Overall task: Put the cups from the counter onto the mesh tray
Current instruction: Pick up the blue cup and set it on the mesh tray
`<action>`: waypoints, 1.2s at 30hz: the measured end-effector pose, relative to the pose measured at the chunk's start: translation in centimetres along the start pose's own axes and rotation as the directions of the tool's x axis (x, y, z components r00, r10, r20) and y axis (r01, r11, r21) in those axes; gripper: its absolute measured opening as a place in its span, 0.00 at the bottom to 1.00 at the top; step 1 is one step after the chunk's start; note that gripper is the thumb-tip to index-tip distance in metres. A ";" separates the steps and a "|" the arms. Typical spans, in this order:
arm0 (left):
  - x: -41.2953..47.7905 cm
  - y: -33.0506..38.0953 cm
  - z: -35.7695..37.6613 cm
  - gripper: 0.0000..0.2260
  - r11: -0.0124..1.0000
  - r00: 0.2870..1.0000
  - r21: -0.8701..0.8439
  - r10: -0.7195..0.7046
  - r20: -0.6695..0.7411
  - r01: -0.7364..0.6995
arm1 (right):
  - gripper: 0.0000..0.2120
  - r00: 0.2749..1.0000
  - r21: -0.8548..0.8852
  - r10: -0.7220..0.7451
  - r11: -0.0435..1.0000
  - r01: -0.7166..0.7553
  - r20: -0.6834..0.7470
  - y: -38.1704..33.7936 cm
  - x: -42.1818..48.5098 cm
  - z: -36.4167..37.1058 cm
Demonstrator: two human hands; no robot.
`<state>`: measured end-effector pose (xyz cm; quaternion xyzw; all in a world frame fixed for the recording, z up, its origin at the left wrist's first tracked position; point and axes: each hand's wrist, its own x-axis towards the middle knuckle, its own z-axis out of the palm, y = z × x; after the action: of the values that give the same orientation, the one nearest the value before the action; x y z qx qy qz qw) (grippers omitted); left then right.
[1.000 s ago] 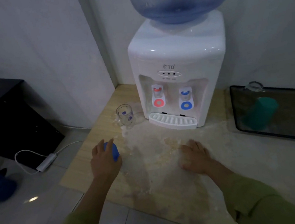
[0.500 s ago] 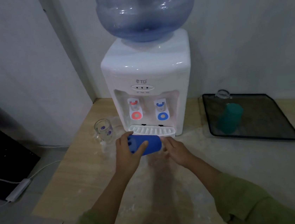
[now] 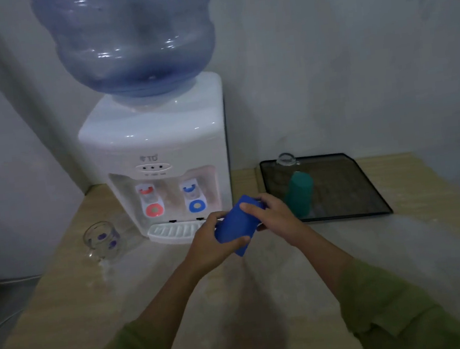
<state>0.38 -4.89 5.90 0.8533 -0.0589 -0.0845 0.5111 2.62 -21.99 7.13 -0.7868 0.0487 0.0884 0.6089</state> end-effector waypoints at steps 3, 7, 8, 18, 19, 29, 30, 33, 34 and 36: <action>1.9 2.5 1.9 0.32 0.993 0.995 0.097 0.053 0.079 -0.060 | 0.21 0.997 -0.034 -0.079 0.996 0.079 -0.019 -0.6 0.3 -3.0; 4.5 6.0 4.9 0.31 0.993 0.988 0.093 0.060 0.142 -0.073 | 0.21 0.988 -0.053 -0.142 0.989 0.139 -0.068 -0.6 1.1 -7.1; 5.2 6.8 6.0 0.31 0.994 0.987 0.079 0.059 0.148 -0.071 | 0.21 0.987 -0.057 -0.143 0.989 0.139 -0.078 -0.5 1.4 -8.5; 9.7 11.1 18.2 0.25 0.977 0.985 -0.177 -0.095 0.146 0.120 | 0.17 0.969 0.061 0.077 0.996 -0.065 -0.233 5.0 4.8 -21.1; 10.3 11.4 19.3 0.24 0.972 0.982 -0.191 -0.113 0.152 0.141 | 0.16 0.964 0.035 0.097 0.995 -0.091 -0.247 6.1 5.4 -22.3; 16.4 10.7 27.4 0.29 0.960 0.966 -0.125 -0.236 0.108 0.249 | 0.20 0.982 -0.654 0.163 0.733 -0.184 -0.094 16.4 6.1 -28.7; 16.9 10.6 27.9 0.31 0.967 0.970 -0.096 -0.226 0.090 0.234 | 0.22 0.984 -0.677 0.162 0.716 -0.172 -0.078 17.1 6.0 -28.8; 18.1 9.9 29.0 0.34 0.979 0.979 -0.004 -0.204 0.021 0.204 | 0.25 0.990 -0.710 0.126 0.690 -0.139 -0.071 18.2 5.7 -28.6; 18.3 9.7 29.3 0.35 0.980 0.980 0.013 -0.200 -0.001 0.200 | 0.24 0.992 -0.718 0.104 0.684 -0.125 -0.074 18.5 5.6 -28.5; 18.7 9.3 29.9 0.35 0.978 0.978 0.024 -0.206 -0.033 0.207 | 0.24 0.993 -0.722 0.075 0.682 -0.116 -0.089 19.1 5.5 -28.3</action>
<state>12.47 -38.51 -1.32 0.8629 0.0367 -0.1237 0.4887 6.79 -54.03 -5.19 -0.9617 0.0664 0.1115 0.2414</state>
